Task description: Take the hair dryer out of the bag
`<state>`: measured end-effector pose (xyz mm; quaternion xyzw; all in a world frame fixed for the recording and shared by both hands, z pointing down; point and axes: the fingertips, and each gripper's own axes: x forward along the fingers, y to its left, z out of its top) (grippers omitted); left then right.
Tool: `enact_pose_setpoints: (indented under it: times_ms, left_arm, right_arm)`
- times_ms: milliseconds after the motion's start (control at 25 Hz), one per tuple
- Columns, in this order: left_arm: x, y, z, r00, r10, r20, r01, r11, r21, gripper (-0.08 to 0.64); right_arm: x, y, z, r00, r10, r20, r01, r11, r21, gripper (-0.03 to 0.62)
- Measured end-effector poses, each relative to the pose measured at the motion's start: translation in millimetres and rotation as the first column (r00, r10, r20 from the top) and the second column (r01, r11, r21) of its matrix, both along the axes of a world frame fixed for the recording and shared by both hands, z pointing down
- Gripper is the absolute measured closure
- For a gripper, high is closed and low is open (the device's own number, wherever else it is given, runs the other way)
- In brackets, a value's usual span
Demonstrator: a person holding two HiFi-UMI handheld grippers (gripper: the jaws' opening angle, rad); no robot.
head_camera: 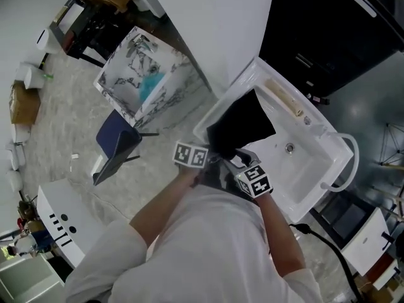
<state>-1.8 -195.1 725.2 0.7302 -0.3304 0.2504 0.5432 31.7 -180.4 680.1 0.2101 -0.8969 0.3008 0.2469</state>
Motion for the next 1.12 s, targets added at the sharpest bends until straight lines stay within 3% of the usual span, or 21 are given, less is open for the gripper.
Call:
enact_pose_setpoints:
  times_ms: [200,280,560,1120]
  left_arm:
    - [-6,9,-7,1.0,-0.018,0.017,0.018,1.0,0.008,0.337]
    - [-13,16,-8,0.999,-0.035,0.033,0.035,0.999,0.005,0.337]
    - [-49,42,1,0.984,-0.147,0.098,0.149,0.989,-0.012,0.337]
    - [-110,90,-9,0.915,-0.404,0.019,0.404,0.915,0.021,0.337]
  right_arm:
    - [-4,9,8,0.995,-0.075,-0.061,0.079,0.995,0.067,0.407]
    - [-1,9,10,0.996,-0.06,-0.066,0.064,0.996,0.068,0.434]
    - [26,-8,27,0.997,0.041,-0.067,-0.04,0.999,0.012,0.439]
    - [21,-7,31,0.999,0.023,-0.038,-0.024,1.0,-0.015,0.439]
